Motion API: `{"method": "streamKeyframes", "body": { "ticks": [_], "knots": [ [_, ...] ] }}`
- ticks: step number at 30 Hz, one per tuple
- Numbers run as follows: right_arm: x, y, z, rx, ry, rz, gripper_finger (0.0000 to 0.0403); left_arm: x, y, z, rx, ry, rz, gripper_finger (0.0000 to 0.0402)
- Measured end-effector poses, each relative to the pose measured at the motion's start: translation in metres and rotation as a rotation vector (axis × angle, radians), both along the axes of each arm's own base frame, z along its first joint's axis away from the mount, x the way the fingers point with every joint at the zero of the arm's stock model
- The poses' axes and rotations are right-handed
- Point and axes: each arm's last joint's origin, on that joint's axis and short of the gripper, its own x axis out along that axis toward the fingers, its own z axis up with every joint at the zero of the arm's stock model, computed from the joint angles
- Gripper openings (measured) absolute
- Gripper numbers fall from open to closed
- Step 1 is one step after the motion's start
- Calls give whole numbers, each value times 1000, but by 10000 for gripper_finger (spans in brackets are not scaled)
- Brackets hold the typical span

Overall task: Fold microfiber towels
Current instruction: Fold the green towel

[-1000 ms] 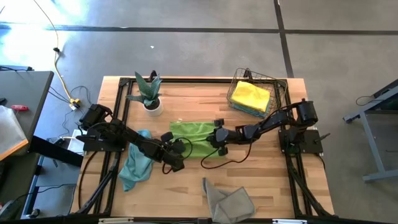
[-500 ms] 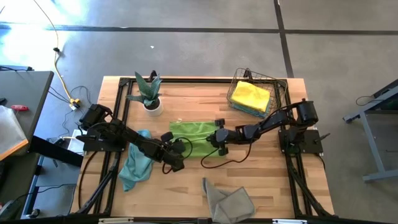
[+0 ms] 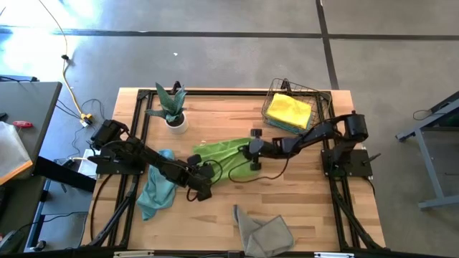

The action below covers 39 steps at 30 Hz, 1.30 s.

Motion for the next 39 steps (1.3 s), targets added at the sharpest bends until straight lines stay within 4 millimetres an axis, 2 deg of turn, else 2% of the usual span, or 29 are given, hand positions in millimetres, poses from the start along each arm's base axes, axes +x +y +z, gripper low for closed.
{"method": "streamKeyframes", "body": {
  "ticks": [5, 13, 18, 22, 28, 31, 34, 36, 39],
  "knots": [
    [0, -16, 0, 44, -18, -30, 1, 0, 0, 0, 4, 1, -1, 60],
    [5, -7, 3, 175, -72, 115, 1, 0, 0, 0, 25, 7, -20, 60],
    [9, -5, 8, 158, -129, 119, 1, 1, 0, 0, 47, 7, -57, 60],
    [11, -10, 12, 102, -186, 60, 1, 1, 0, 0, 51, 5, -59, 60],
    [7, -16, 7, 120, -128, 52, 3, 1, 1, 0, 50, 4, -59, 60],
    [7, -13, 7, 126, -121, 64, 28, 1, 0, 0, 50, 3, -59, 60],
    [8, -10, 7, 103, -115, 91, 70, 1, 0, 0, 50, 2, -59, 60],
    [8, -8, 8, 35, -114, 54, 101, 1, 0, 0, 49, 1, -57, 60],
    [7, -7, 17, -160, -84, -85, 136, 1, 0, 0, 48, 1, -54, 60]
  ]
}}
